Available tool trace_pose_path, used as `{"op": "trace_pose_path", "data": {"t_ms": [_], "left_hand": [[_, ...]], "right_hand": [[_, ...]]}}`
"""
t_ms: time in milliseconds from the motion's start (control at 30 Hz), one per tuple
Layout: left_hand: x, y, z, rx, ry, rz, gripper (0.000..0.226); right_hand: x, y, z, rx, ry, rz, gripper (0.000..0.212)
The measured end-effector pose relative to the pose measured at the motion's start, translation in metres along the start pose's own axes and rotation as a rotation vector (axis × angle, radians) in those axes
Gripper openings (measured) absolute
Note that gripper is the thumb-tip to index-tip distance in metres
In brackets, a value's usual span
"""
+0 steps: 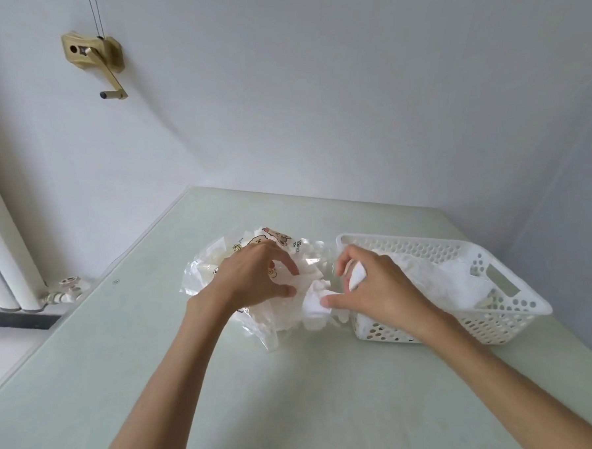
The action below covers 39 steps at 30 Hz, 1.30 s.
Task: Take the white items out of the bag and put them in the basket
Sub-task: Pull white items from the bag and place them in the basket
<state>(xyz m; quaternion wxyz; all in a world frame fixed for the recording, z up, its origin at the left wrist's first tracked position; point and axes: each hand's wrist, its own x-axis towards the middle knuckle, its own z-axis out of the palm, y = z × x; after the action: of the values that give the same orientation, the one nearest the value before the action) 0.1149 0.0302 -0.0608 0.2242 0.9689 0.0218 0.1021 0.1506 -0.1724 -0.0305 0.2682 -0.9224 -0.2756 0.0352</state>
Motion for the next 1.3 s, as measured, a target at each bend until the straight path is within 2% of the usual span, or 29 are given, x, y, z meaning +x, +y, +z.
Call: {"op": "trace_pose_path", "data": {"t_ms": [67, 100, 200, 300, 367, 533, 633, 733, 800, 900, 1033, 1200, 1233, 1300], "left_hand": [[0.001, 0.000, 0.002, -0.014, 0.048, -0.033, 0.026], [0.002, 0.001, 0.003, -0.025, 0.065, -0.030, 0.030], [0.003, 0.003, 0.002, -0.028, 0.076, 0.071, 0.032], [0.004, 0.002, 0.003, -0.004, -0.028, 0.183, 0.039], [0.004, 0.002, 0.006, 0.018, -0.070, 0.174, 0.030], [0.002, 0.003, 0.006, -0.002, 0.053, 0.082, 0.005], [0.001, -0.002, 0.004, 0.028, 0.055, 0.049, 0.012], [0.002, -0.003, 0.007, 0.063, 0.006, 0.030, 0.017], [0.002, -0.001, 0.008, 0.072, 0.008, 0.022, 0.019], [0.004, -0.004, 0.009, 0.038, -0.012, 0.032, 0.030], [0.007, -0.003, -0.003, -0.224, -0.019, 0.115, 0.038], [-0.014, 0.020, -0.037, -0.406, -0.247, 0.237, 0.068], [-0.016, 0.029, -0.040, -0.462, -0.251, 0.257, 0.068], [-0.021, 0.049, -0.041, -0.600, -0.141, 0.264, 0.064]], "right_hand": [[-0.006, -0.010, 0.004, -0.370, 0.002, -0.093, 0.023], [-0.007, -0.014, 0.005, -0.480, -0.003, -0.134, 0.015], [-0.005, -0.018, 0.004, -0.571, -0.023, -0.186, 0.035], [0.002, -0.004, -0.002, -0.355, 0.004, -0.252, 0.021], [0.004, 0.005, -0.003, -0.283, 0.030, -0.301, 0.017], [0.002, 0.012, -0.003, -0.236, 0.295, -0.336, 0.010], [0.000, 0.012, -0.018, -0.038, 0.180, -0.305, 0.002], [-0.004, 0.012, -0.027, 0.094, 0.252, -0.304, 0.005], [-0.007, 0.009, -0.024, 0.099, 0.185, -0.309, 0.008], [-0.003, 0.009, -0.030, 0.280, 0.276, -0.245, 0.013], [-0.002, 0.005, -0.031, 0.590, 0.068, -0.117, 0.023], [-0.009, 0.012, -0.036, 1.154, -0.080, -0.079, 0.020], [-0.010, 0.015, -0.039, 1.205, -0.083, -0.082, 0.025], [-0.011, 0.018, -0.042, 1.254, -0.057, -0.072, 0.031]]}}
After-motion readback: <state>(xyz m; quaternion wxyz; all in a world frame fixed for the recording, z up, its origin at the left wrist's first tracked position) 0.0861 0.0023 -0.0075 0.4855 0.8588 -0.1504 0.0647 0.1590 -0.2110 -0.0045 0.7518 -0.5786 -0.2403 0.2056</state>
